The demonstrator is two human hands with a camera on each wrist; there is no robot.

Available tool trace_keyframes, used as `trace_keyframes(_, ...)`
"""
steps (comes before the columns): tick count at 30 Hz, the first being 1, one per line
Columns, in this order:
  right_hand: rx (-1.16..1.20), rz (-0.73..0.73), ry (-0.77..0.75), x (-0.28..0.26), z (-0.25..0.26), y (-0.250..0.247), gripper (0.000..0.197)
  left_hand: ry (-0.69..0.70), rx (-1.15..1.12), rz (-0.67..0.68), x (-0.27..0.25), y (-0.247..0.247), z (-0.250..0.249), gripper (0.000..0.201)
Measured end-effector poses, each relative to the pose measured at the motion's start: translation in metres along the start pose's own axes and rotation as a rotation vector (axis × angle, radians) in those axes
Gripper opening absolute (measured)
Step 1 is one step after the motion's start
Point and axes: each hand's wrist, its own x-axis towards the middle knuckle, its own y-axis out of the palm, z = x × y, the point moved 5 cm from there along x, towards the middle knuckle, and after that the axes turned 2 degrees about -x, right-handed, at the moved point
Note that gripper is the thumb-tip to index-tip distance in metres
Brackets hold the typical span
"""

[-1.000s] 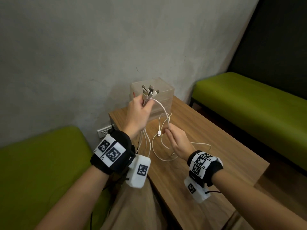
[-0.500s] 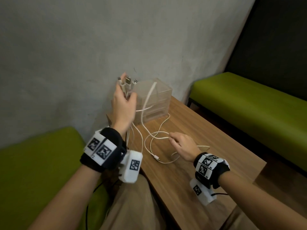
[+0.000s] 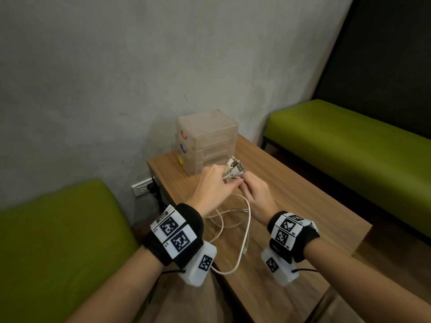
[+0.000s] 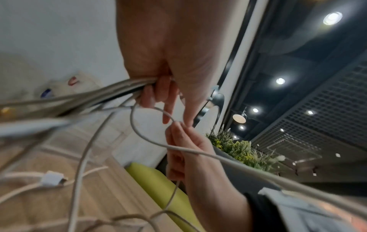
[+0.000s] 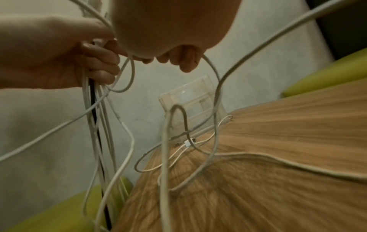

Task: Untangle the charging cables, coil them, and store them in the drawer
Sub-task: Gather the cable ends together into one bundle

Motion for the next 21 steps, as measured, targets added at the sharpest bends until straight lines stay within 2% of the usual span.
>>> trace_keyframes(3,0.002,0.022,-0.01,0.0,0.003,0.0,0.038,0.011,0.01,0.031,0.003,-0.001,0.003,0.011)
trace_keyframes(5,0.019,0.105,0.018,-0.003,-0.001,0.004,0.04,-0.015,-0.007,-0.004,0.004,-0.007,0.01,0.019)
trace_keyframes(7,0.045,0.178,0.056,-0.008,-0.009,0.004,0.037,-0.051,-0.025,-0.096,0.006,-0.017,0.016,0.02)
trace_keyframes(10,0.017,0.214,0.091,-0.007,-0.019,0.0,0.033,-0.08,-0.039,-0.223,0.007,-0.032,0.021,0.018)
trace_keyframes(14,-0.029,0.22,0.118,-0.004,-0.026,-0.007,0.03,-0.06,-0.084,-0.338,0.006,-0.051,0.013,0.013)
trace_keyframes(16,-0.058,0.272,0.141,-0.006,-0.033,-0.008,0.031,-0.054,-0.122,-0.415,0.006,-0.065,0.01,0.011)
trace_keyframes(19,-0.089,0.404,0.265,-0.016,-0.053,-0.007,0.029,-0.053,-0.132,-0.582,0.008,-0.092,0.012,0.016)
trace_keyframes(21,-0.147,0.45,0.33,-0.024,-0.067,-0.006,0.025,-0.031,-0.149,-0.647,0.009,-0.107,0.011,0.018)
